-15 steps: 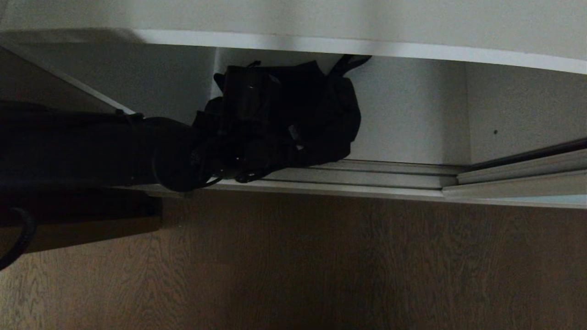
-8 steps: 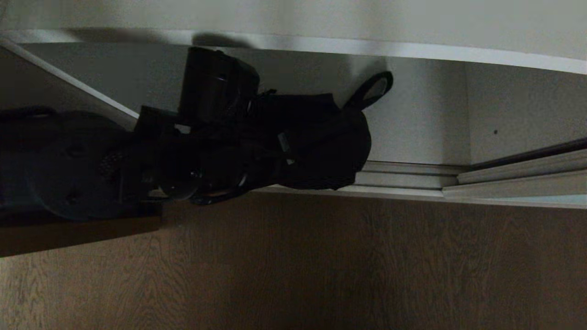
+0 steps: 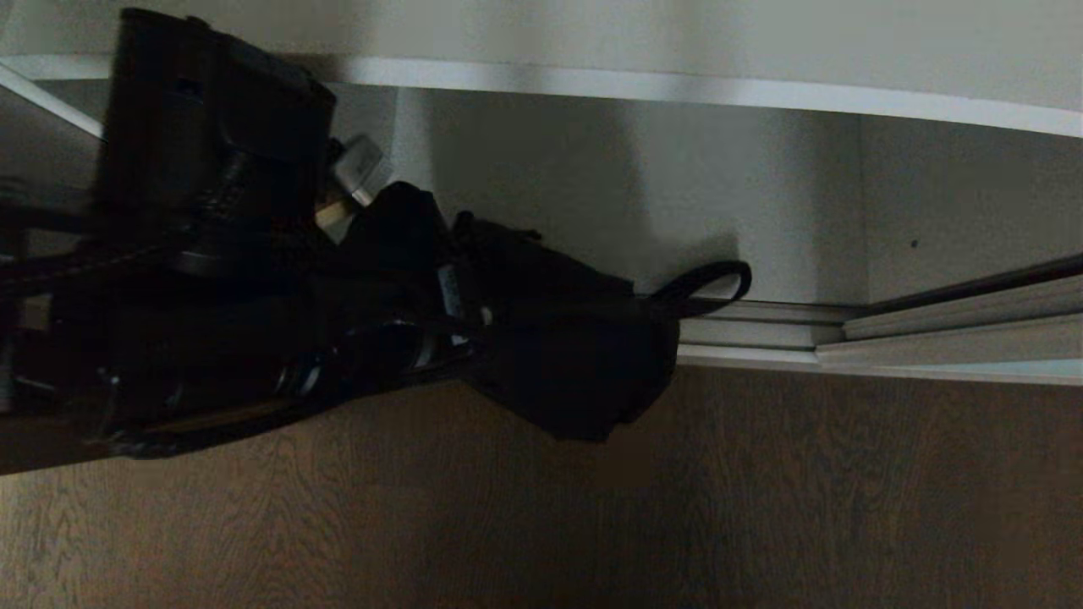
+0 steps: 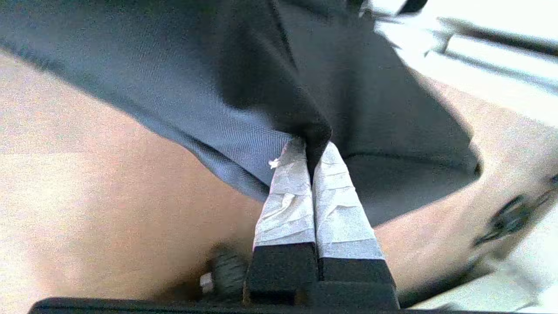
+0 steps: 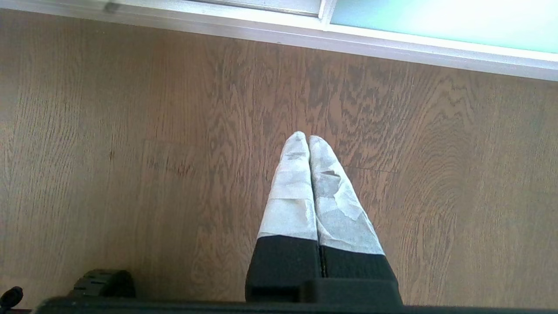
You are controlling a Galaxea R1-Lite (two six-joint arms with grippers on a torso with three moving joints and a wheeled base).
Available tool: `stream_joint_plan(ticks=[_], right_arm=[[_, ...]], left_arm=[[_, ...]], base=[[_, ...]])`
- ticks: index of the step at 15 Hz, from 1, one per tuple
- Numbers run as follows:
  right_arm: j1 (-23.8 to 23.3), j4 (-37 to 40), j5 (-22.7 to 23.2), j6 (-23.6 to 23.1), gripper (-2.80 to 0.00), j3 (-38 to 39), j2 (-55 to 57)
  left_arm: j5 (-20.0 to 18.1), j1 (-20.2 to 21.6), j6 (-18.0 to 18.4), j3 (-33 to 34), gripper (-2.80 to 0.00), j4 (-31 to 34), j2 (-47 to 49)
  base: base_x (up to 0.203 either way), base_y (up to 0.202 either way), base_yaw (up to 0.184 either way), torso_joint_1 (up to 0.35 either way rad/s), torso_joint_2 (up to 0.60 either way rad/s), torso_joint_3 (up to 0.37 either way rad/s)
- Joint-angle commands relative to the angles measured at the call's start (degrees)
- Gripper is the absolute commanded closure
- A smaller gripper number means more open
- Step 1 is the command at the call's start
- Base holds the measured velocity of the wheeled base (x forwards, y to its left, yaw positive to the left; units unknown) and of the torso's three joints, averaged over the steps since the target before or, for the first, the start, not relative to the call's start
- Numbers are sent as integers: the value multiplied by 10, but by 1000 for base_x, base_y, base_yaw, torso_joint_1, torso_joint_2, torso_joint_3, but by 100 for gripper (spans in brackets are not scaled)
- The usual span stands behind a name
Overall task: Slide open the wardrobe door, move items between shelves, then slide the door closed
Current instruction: Place the bag on the higher shelf
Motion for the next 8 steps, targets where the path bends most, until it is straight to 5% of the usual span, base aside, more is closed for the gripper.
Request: stream_joint_plan(ticks=[1,8], right_arm=[[0,0,0,0,0,0,0],[0,0,0,0,0,0,0]], left_arm=[[11,-3,29,27,0,21,-69],[83,-2,157,57,0,91,-191]], base=[[0,0,0,0,0,0],[0,0,0,0,0,0]])
